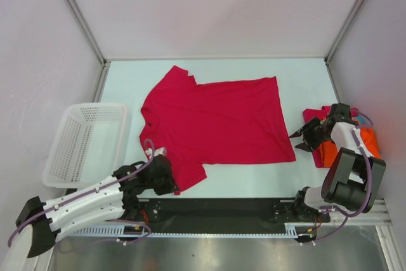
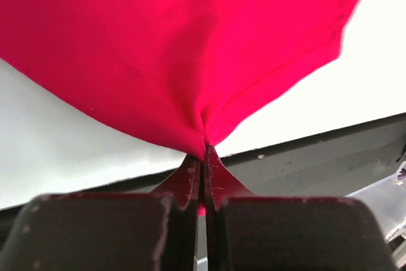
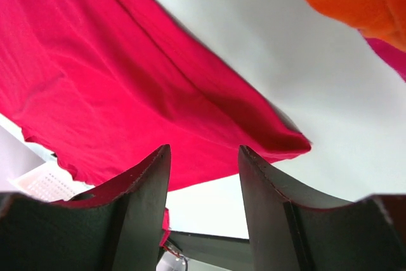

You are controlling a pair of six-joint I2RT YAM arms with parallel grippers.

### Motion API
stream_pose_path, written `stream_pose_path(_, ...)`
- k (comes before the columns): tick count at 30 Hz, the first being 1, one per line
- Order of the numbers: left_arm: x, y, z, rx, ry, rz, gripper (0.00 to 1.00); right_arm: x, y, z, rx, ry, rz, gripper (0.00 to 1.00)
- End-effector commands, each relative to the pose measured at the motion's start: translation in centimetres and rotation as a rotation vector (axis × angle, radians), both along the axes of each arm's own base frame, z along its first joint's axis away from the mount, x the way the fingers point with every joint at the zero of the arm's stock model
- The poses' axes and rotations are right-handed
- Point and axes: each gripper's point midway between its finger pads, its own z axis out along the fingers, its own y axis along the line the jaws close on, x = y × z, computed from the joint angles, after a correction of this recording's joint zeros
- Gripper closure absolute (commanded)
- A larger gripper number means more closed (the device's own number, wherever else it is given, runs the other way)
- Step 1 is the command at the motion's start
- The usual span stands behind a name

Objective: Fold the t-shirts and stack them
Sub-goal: Grap the side of the flattened tshirt closest away from the robot with both arms

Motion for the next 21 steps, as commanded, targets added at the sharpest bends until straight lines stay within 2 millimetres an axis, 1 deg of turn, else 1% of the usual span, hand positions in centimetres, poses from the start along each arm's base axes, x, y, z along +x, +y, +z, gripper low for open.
stream_pose_path(1, 3.2, -1.3, 4.3, 0.002, -0.125, -0.028, 1.00, -0.1, -0.6, -0.4, -0.031, 0.005, 0.002, 0.47)
stream_pose_path(3, 4.7, -1.1, 5.4, 0.033, -0.140, -0.016, 1.00, -0.3, -0.5, -0.5, -0.030, 0.009, 0.006, 0.47)
stream_pose_path(4, 5.7, -1.6, 6.6, 0.038, -0.168, -0.035, 1.00, -0.4, -0.4, -0.4, -0.031, 0.013, 0.007, 0.47)
stream_pose_path(6, 7.0, -1.9, 7.7, 0.043, -0.190, -0.031, 1.00, -0.7, -0.4, -0.3, -0.035, 0.013, 0.010, 0.47)
stream_pose_path(7, 7.7, -2.4, 9.0, 0.030, -0.222, -0.045, 1.00, -1.1, -0.3, -0.4, -0.039, 0.021, 0.016, 0.47)
stream_pose_path(8, 8.2, -2.4, 9.4, 0.033, -0.232, -0.040, 1.00, -1.3, -0.2, -0.4, -0.042, 0.020, 0.018, 0.47)
stream_pose_path(10, 9.0, -2.7, 10.0, 0.044, -0.243, -0.047, 1.00, -2.0, -0.2, -0.7, -0.051, 0.032, 0.021, 0.47)
stream_pose_path(14, 9.7, -2.3, 10.2, 0.048, -0.245, -0.032, 1.00, -2.8, 0.0, -1.6, -0.053, 0.053, 0.030, 0.47)
stream_pose_path(17, 10.0, -1.6, 10.6, 0.046, -0.254, -0.001, 1.00, -3.4, 0.1, -2.2, -0.052, 0.074, 0.034, 0.47)
stream_pose_path(21, 10.5, -0.5, 11.2, 0.051, -0.271, 0.028, 1.00, -3.6, 0.2, -2.3, -0.065, 0.081, 0.039, 0.47)
